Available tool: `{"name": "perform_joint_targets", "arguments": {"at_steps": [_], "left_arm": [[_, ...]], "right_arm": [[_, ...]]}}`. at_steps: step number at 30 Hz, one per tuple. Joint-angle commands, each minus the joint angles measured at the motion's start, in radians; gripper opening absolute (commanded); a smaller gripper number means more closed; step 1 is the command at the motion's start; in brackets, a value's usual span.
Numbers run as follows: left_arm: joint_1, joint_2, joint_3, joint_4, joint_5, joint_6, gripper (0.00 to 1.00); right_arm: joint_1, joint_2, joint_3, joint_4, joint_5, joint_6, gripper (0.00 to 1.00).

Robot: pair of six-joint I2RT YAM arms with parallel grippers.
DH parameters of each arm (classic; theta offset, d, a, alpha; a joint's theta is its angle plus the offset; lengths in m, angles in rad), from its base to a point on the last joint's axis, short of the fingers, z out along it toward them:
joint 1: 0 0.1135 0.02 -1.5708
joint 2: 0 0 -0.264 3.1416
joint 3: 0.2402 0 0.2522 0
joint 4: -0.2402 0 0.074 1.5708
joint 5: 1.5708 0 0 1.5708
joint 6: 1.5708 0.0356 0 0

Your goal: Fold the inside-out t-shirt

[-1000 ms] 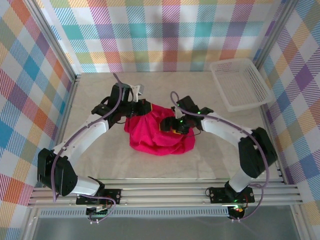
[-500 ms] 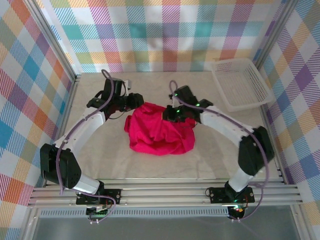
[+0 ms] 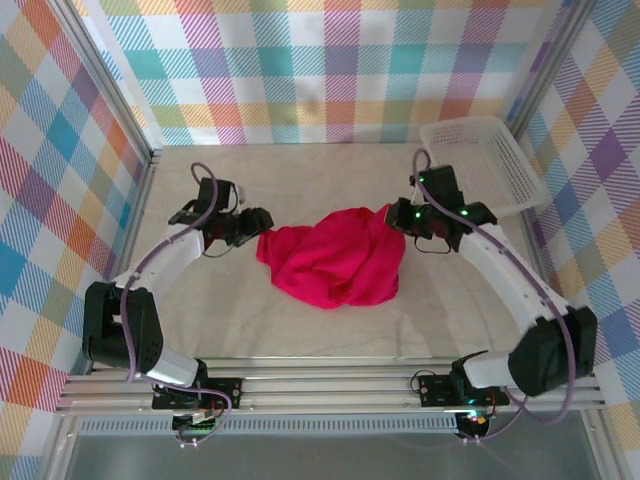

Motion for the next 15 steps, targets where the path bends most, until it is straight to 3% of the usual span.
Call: {"name": "perform_joint_targets", "arguments": {"at_steps": [1,3,5,8,11,15], "left_arm": [[-0.003,-0.061,-0.084,-0.061,0.004,0.035,0.57],[-0.004,-0.068,-0.112,-0.073,-0.026,0.055,0.59],[-0.004,-0.061,-0.127,-0.071,-0.076,0.058,0.59],[-0.006,-0.020,-0.145,-0.017,-0.114,0.033,0.59],[-0.008,0.054,-0.138,0.040,-0.118,0.006,0.57],[-0.012,0.165,-0.104,0.090,-0.116,-0.008,0.42]], "right_arm": [[-0.008,0.066,-0.008,-0.079,0.084,-0.043,0.30],[-0.004,0.071,-0.007,-0.082,0.059,-0.054,0.52],[0.012,0.063,-0.004,-0.086,0.046,-0.069,0.63],[0.047,0.068,0.000,-0.094,0.022,-0.090,0.71],[0.060,0.099,-0.023,-0.090,0.008,-0.100,0.73],[0.060,0.154,-0.063,-0.063,-0.018,-0.109,0.73]]}}
